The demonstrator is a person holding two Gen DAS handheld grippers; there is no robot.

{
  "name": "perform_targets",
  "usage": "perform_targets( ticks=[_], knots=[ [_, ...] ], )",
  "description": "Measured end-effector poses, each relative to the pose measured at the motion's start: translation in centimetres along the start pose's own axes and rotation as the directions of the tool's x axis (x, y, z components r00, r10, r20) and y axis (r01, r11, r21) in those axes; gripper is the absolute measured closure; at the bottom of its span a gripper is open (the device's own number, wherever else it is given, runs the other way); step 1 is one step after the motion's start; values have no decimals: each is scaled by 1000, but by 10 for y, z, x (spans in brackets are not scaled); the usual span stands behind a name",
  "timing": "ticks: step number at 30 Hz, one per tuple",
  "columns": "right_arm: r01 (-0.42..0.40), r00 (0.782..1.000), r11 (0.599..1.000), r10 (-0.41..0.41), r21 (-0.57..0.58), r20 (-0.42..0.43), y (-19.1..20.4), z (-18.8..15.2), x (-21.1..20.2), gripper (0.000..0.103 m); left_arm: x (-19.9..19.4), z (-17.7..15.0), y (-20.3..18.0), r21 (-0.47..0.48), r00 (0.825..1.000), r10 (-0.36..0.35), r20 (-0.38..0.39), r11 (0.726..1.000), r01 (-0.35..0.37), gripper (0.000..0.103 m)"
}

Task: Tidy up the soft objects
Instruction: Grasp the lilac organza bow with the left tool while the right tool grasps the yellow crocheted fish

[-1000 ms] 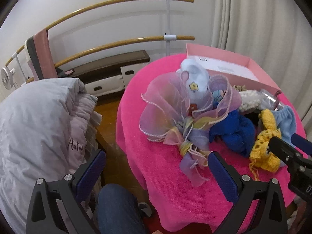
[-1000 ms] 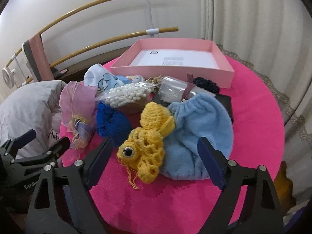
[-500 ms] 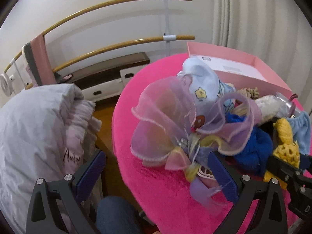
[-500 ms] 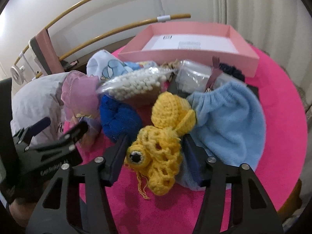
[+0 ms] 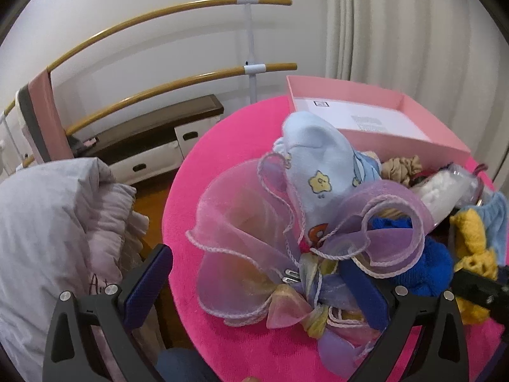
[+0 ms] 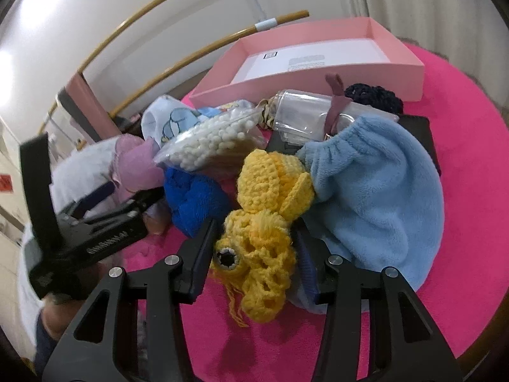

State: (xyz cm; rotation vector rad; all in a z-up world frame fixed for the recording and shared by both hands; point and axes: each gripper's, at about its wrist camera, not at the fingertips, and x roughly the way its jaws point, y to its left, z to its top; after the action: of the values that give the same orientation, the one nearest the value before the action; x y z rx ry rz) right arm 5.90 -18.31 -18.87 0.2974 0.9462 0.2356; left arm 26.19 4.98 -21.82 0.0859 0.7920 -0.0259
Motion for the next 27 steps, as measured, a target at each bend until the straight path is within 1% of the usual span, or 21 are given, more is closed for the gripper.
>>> perform_targets(
  ticks=[2, 3, 4, 5, 6, 7, 9, 10, 12, 15, 16, 20, 23, 27],
  knots=[
    [-2, 1000, 1000, 2, 12, -5, -2, 0, 4, 58, 7, 0, -3, 4, 1000, -2, -14, 1000, 2, 1],
    [-9, 1000, 1000, 9, 20, -1, -1, -1, 4, 61, 7, -1, -2, -11, 1000, -18, -14, 1000, 18, 9],
    [-21, 1000, 999, 21, 31, 7, -2, -2, 2, 63, 7, -1, -1, -23, 999, -44, -16, 999, 43, 15],
    [-22, 1000, 999, 22, 34, 12, -3, -2, 1, 67, 7, 0, -1, -28, 998, -60, -20, 998, 60, 24],
    [-17, 1000, 999, 16, 33, 20, -4, -1, -1, 70, 7, 0, -1, -30, 997, -74, -22, 997, 73, 30],
    [-10, 1000, 1000, 10, 29, 11, -5, 0, 1, 70, 6, 0, -1, -28, 997, -78, -23, 997, 77, 33],
    [1, 1000, 1000, -1, 25, -4, -5, -1, 5, 74, 4, 0, -1, -22, 996, -90, -24, 996, 89, 46],
    [-7, 1000, 1000, 7, 30, -1, -5, -1, 5, 75, 3, 0, 0, -24, 995, -99, -27, 995, 98, 50],
    [-13, 1000, 1000, 13, 22, 13, -3, 0, 1, 79, -1, 0, 2, -28, 994, -106, -31, 994, 105, 62],
    [12, 999, 1000, -11, -14, 33, 3, 0, -9, 80, -7, -1, 3, -23, 995, -98, -34, 995, 97, 70],
    [27, 999, 999, -26, -26, 40, 6, 0, -12, 80, -11, -1, 3, -24, 995, -96, -35, 995, 95, 71],
    [55, 997, 997, -51, -51, 61, 14, 0, -20, 80, -27, -3, 5, -44, 995, -90, -39, 995, 89, 82],
    [73, 995, 995, -67, -71, 80, 21, 0, -28, 80, -40, -6, 10, -56, 994, -101, -52, 994, 98, 84],
    [89, 991, 992, -79, -92, 103, 27, 0, -40, 80, -63, -8, 13, -46, 994, -101, -51, 994, 99, 85]
  ],
)
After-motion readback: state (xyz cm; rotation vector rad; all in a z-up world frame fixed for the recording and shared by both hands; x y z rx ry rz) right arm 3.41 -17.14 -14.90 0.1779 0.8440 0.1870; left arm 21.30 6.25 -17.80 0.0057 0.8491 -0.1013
